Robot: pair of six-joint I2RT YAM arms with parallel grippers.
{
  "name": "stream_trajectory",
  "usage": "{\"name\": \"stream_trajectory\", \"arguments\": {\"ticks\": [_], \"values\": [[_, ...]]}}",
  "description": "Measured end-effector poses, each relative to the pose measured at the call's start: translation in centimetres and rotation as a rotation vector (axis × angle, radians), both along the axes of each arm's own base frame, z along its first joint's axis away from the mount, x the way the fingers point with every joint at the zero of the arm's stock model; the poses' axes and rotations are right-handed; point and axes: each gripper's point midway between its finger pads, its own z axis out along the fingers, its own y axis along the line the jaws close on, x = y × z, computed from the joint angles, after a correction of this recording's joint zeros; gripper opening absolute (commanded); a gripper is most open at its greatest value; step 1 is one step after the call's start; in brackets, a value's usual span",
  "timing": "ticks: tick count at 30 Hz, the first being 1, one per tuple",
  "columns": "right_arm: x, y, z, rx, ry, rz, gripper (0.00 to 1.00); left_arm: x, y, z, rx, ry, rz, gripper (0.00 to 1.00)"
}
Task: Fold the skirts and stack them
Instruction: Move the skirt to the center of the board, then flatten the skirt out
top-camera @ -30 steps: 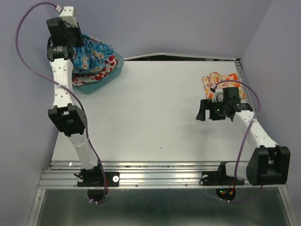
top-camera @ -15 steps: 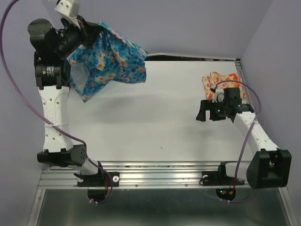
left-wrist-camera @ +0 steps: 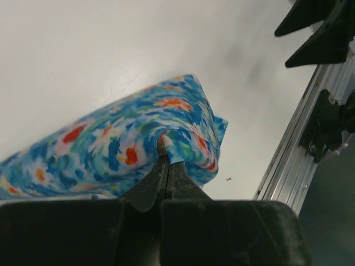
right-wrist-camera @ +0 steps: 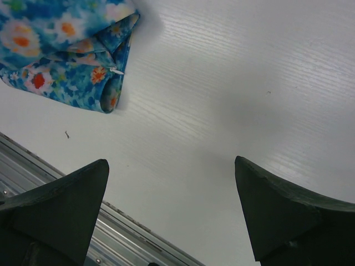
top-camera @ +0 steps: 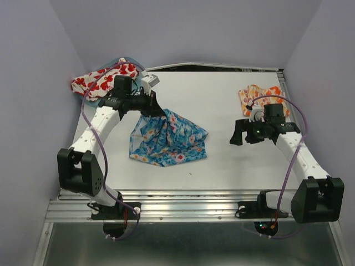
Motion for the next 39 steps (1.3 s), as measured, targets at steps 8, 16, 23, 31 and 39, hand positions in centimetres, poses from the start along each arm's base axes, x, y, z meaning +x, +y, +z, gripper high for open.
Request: {"name": "stream_trajectory", "arguments": {"ticks": [8,16,23,31,39], "values": [[-0.1,0.4,-0.4,0.017,0.016,0.03,0.95,1.7,0.2,-7.6,0.1,0.128,0.005,0.06],[-0.5,1.3,-1.0,0.056,0.042,0.097,0.68,9.9,1.9,-7.6,0.222,0.038,0.183,0.56],[-0.4,2.2,-1.4,0.114,0.072,0.113,0.64,14.4,4.5,-3.6,0.306,-0.106,0.268,0.61],[2.4,3.7,-4.3,0.195,0.17,0.062,0.58,4.1,1.1,-2.2,0.479,-0.321,0.044,0.61],[1.6,5.4,-5.8,0.212,0.23,0.118,0.66,-0.7,-4.9,-7.9,0.695,-0.477,-0.444,0.58]]}}
